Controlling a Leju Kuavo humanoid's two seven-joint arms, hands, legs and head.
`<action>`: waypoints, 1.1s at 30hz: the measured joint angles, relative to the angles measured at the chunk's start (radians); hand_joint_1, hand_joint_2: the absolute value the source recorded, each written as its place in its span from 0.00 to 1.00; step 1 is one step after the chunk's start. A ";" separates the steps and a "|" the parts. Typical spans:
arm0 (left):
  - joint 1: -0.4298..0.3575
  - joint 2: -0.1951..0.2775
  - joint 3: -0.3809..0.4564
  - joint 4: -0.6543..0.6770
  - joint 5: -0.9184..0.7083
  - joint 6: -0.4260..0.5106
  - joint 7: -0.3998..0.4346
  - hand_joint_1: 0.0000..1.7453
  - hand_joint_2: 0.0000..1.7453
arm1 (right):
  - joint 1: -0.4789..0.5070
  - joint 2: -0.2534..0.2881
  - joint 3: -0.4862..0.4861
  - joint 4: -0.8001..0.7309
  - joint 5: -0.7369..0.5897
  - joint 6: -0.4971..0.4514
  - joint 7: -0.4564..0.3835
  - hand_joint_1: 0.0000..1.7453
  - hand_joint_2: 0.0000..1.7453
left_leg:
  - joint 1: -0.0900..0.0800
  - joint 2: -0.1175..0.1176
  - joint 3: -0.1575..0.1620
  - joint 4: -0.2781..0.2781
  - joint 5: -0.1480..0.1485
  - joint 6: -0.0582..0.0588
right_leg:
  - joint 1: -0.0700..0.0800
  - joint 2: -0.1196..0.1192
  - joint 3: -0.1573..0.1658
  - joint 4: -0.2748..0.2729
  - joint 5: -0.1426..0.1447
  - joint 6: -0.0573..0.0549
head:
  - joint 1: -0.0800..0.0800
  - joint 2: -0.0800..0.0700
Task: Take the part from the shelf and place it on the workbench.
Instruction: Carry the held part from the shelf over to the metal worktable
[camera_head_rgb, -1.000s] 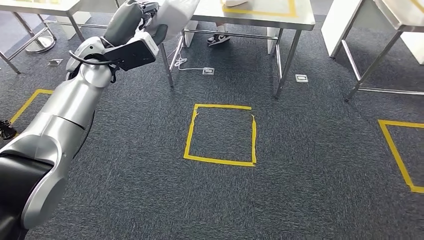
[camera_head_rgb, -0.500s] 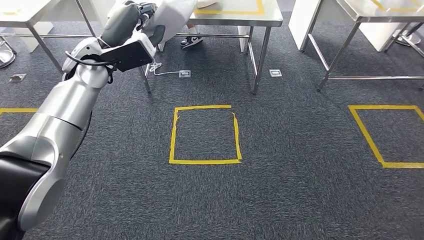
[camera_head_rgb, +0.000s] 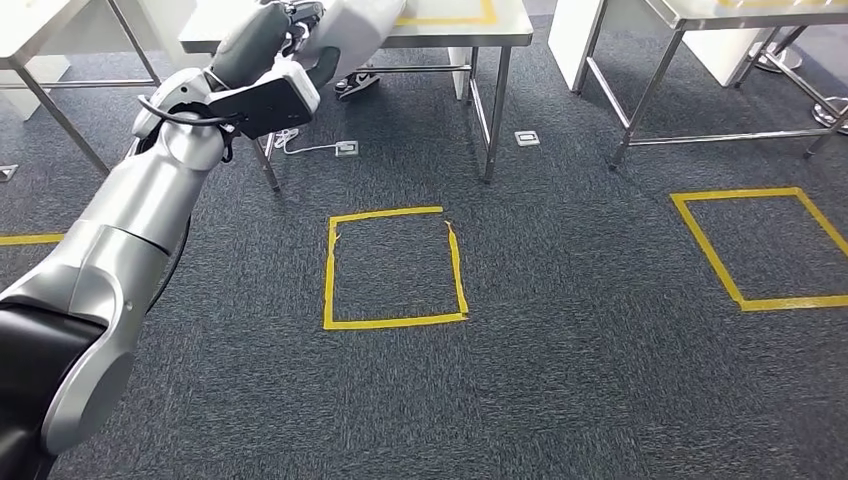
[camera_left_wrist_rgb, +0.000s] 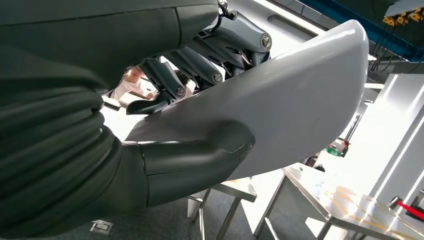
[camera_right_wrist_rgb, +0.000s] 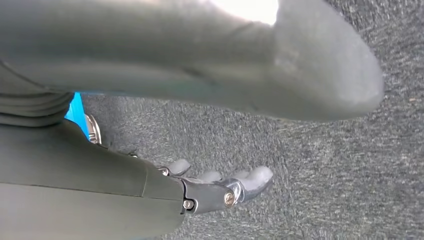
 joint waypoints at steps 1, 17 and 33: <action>-0.001 0.001 0.000 -0.001 0.000 -0.001 0.000 1.00 1.00 | 0.000 0.000 0.000 0.000 0.000 -0.001 -0.001 0.00 0.00 | 0.001 -0.007 -0.007 0.017 -0.011 -0.005 | -0.003 0.002 0.004 -0.003 0.000 -0.006 | -0.002 0.000; 0.000 0.014 -0.002 0.001 -0.001 -0.008 0.003 1.00 1.00 | -0.001 0.005 0.000 0.000 0.008 0.006 -0.008 0.00 0.00 | 0.007 -0.043 -0.022 -0.006 0.032 0.028 | -0.008 0.022 0.025 0.057 -0.061 0.025 | -0.009 0.000; 0.000 0.014 -0.002 -0.001 -0.001 -0.011 0.000 1.00 1.00 | -0.002 0.004 0.000 0.000 0.012 0.003 -0.008 0.00 0.00 | 0.003 -0.042 0.001 0.088 -0.051 -0.009 | 0.002 0.007 -0.002 -0.014 0.020 -0.029 | -0.007 0.000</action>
